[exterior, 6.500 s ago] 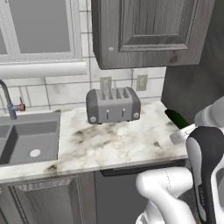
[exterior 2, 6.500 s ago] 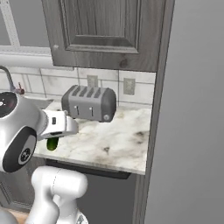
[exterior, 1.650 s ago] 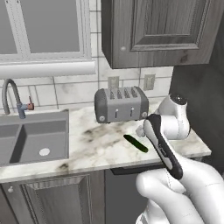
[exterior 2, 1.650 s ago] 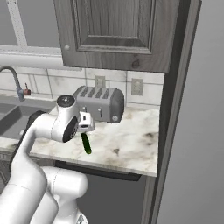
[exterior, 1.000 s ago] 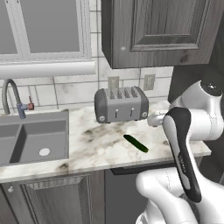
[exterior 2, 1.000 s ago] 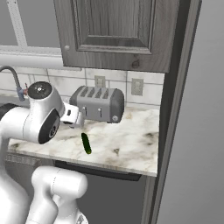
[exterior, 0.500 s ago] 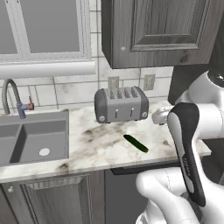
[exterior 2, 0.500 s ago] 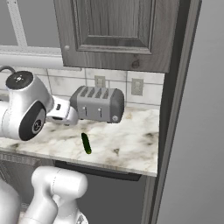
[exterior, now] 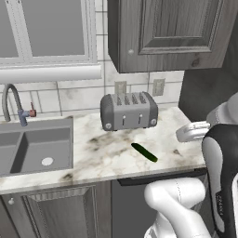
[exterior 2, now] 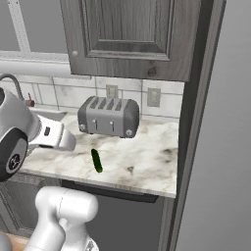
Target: Open the fridge, remove the apple, cucumber, and chicken drumstick, and place them on any counter.
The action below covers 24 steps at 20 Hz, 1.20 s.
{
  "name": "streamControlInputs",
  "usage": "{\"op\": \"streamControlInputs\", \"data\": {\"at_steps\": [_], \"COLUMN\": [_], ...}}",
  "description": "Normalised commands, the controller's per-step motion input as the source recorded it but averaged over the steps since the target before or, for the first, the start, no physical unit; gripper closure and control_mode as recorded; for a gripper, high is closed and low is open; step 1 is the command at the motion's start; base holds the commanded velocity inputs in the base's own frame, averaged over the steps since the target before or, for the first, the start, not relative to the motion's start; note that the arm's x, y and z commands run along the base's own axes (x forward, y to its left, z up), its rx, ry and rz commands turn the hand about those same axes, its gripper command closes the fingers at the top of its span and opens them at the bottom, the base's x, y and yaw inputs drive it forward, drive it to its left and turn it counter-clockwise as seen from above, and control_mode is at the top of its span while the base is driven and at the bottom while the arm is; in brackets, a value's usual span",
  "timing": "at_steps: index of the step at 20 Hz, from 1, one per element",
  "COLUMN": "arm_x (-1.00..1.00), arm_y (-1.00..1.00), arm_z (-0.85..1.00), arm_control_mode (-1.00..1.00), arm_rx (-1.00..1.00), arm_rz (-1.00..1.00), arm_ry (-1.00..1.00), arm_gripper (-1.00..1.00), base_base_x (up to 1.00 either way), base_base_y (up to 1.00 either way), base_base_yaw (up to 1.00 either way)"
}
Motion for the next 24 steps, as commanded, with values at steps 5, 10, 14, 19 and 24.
{"op": "streamControlInputs", "data": {"at_steps": [5, 10, 14, 19, 24], "arm_x": [-0.61, -0.04, -0.18, -0.24, -0.13], "arm_y": [-0.11, 0.0, 0.0, 0.0, 0.0], "arm_z": [0.0, 0.0, 0.0, 0.0, 0.0], "arm_control_mode": [-1.0, -1.0, -1.0, -1.0, 1.0], "arm_rx": [0.0, 0.0, 0.0, 0.0, 0.0], "arm_rz": [-0.01, 0.0, 0.0, 0.0, 0.0], "arm_ry": [-0.04, 0.0, 0.0, 0.0, 0.0], "arm_gripper": [-1.0, -1.0, -1.0, -1.0, -1.0], "base_base_x": [0.0, 0.0, 0.0, 0.0, -0.02], "base_base_y": [0.0, 0.0, 0.0, 0.0, 0.0], "base_base_yaw": [0.0, 0.0, 0.0, 0.0, 0.0]}}
